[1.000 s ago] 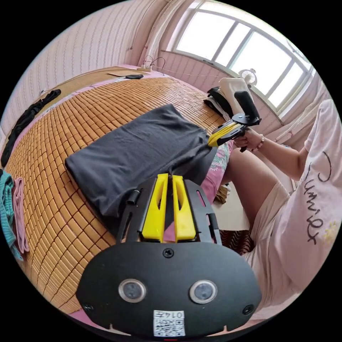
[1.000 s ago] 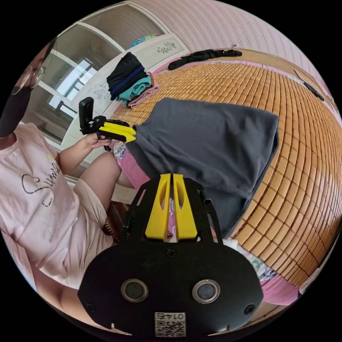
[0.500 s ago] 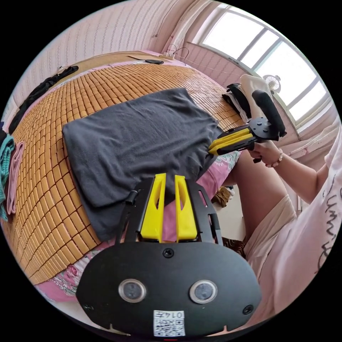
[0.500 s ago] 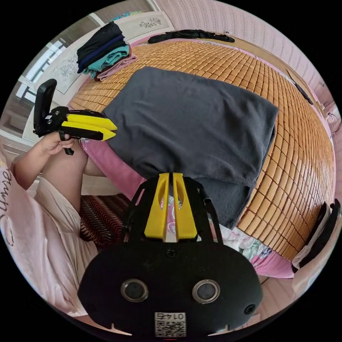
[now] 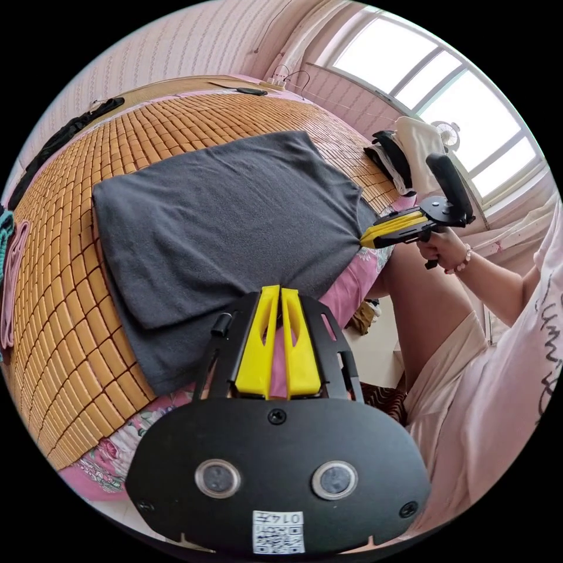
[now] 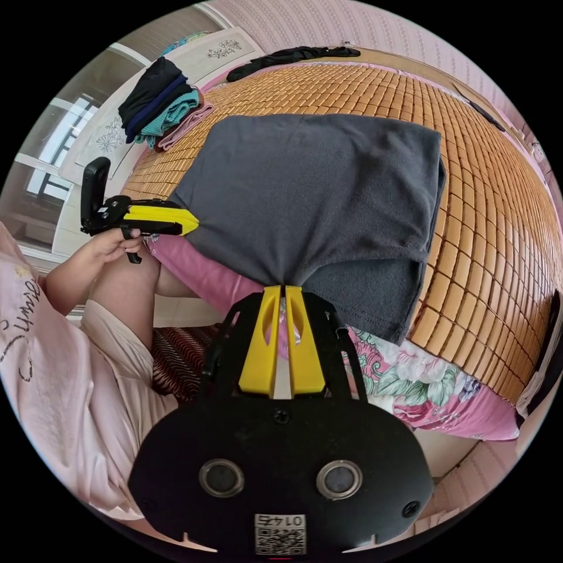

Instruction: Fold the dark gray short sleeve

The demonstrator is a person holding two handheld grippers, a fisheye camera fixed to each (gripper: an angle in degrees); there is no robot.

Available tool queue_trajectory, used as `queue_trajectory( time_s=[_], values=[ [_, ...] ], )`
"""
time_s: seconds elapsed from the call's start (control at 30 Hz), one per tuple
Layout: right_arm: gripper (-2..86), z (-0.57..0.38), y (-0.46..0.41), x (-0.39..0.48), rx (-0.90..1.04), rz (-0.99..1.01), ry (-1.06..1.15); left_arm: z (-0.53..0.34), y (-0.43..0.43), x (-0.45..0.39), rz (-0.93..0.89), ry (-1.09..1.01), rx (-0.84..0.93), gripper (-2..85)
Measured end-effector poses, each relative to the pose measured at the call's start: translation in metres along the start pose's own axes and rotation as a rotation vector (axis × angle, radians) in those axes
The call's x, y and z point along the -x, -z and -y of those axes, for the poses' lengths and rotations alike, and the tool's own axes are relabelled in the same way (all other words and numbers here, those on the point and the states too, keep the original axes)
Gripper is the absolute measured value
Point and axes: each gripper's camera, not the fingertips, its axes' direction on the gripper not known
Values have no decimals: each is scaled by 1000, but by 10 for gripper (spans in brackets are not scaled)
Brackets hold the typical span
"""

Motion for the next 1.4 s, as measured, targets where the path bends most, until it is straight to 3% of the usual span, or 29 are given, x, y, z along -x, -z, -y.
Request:
queue_trajectory(
  time_s=[0.2, 0.5, 0.7, 0.83, 0.97, 1.13, 1.2, 1.4],
  values=[
    [28, -17, 26, -16, -22, 6, -33, -17, 11, -21, 4, -37, -56, 30],
    [106, -51, 76, -91, -252, -105, -414, -1, -28, -84, 48, -304, -126, 78],
    [28, -66, 76, -113, -181, -19, -411, 42, -67, -128, -31, -444, -255, 172],
    [16, -77, 88, -132, -241, 71, -423, 67, -99, -146, -68, -452, -210, 207],
    [15, -85, 112, -152, -343, 279, -390, 76, -125, -162, 35, -416, -246, 193],
    [35, -82, 132, -177, -417, 477, -317, 90, -146, -169, 61, -370, -180, 83],
    [58, -79, 137, -183, -426, 498, -289, 96, -149, -166, 102, -315, -148, 25],
    [123, -87, 138, -237, -489, 437, -470, 87, -146, -164, 67, -369, -141, -1]
  ],
)
